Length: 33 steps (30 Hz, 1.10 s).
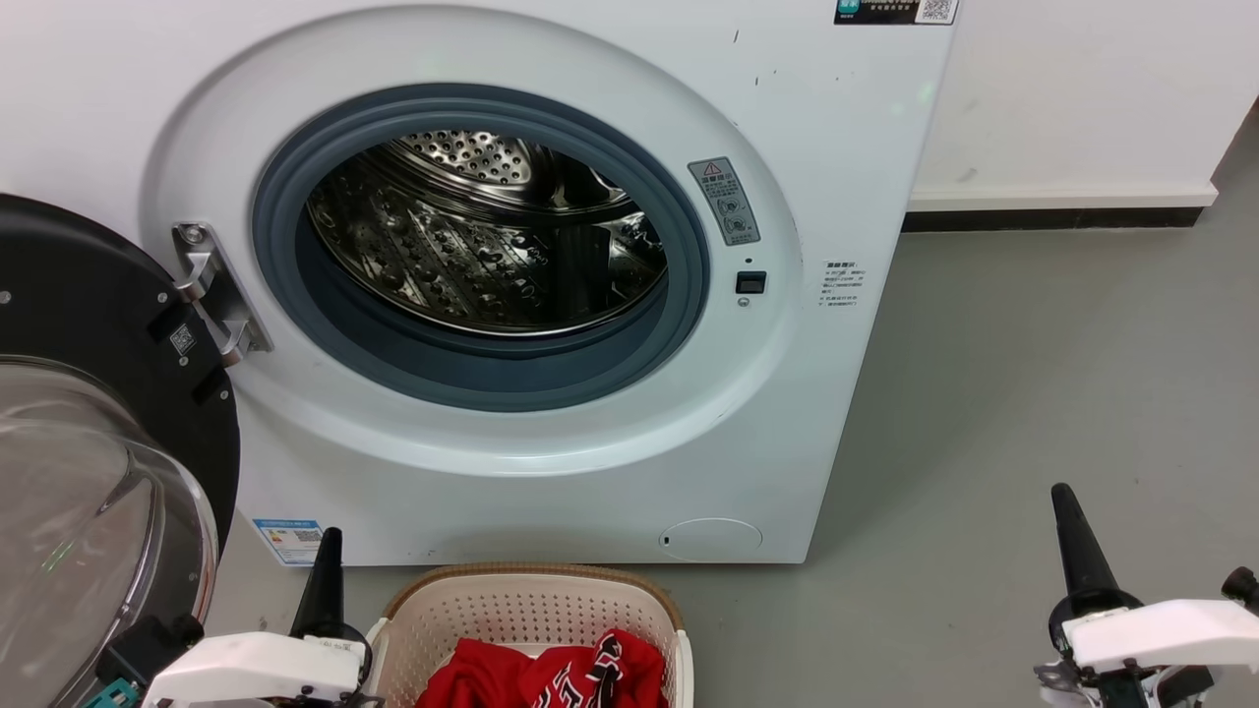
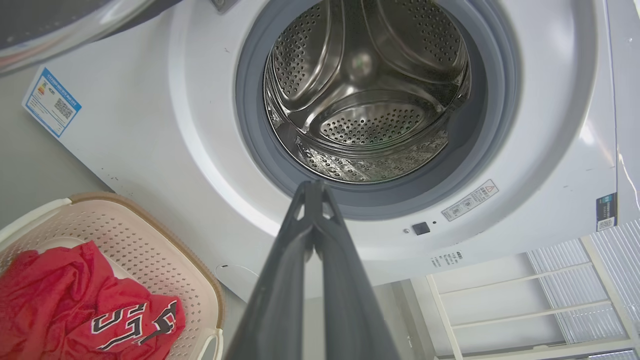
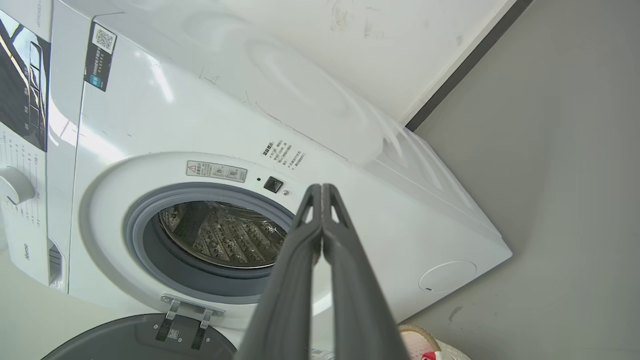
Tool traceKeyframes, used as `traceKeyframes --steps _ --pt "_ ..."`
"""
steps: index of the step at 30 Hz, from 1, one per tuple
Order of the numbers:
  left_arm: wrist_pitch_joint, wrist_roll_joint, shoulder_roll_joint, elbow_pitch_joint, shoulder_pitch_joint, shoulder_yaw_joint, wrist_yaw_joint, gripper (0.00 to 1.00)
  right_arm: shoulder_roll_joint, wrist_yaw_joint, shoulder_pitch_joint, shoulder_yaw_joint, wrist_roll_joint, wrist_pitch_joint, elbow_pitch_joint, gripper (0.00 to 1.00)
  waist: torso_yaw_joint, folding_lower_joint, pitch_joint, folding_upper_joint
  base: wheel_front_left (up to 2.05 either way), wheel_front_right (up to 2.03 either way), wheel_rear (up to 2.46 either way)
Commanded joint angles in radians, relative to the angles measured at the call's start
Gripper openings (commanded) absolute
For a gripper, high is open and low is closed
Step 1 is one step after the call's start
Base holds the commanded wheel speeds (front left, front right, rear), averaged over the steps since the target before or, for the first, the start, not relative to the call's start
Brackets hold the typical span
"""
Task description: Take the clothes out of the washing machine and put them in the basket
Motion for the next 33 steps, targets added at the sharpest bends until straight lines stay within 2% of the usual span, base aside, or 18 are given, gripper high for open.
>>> traceKeyframes --steps 1,33 --pt "0.007 -0.022 0.001 -0.006 -0.027 0.002 -0.003 0.0 -0.004 0.0 -0.027 -0.001 0.023 0.003 -0.005 0.0 0.0 -0.0001 0.0 -0.0001 0.0 0.0 0.0" --pt "0.083 -0.337 0.0 0.014 -0.073 0.011 -0.024 0.0 -0.005 0.0 -0.073 -0.008 0.36 0.08 0.032 0.0 0.01 -0.0001 0.017 -0.0001 0.0 0.0 0.0"
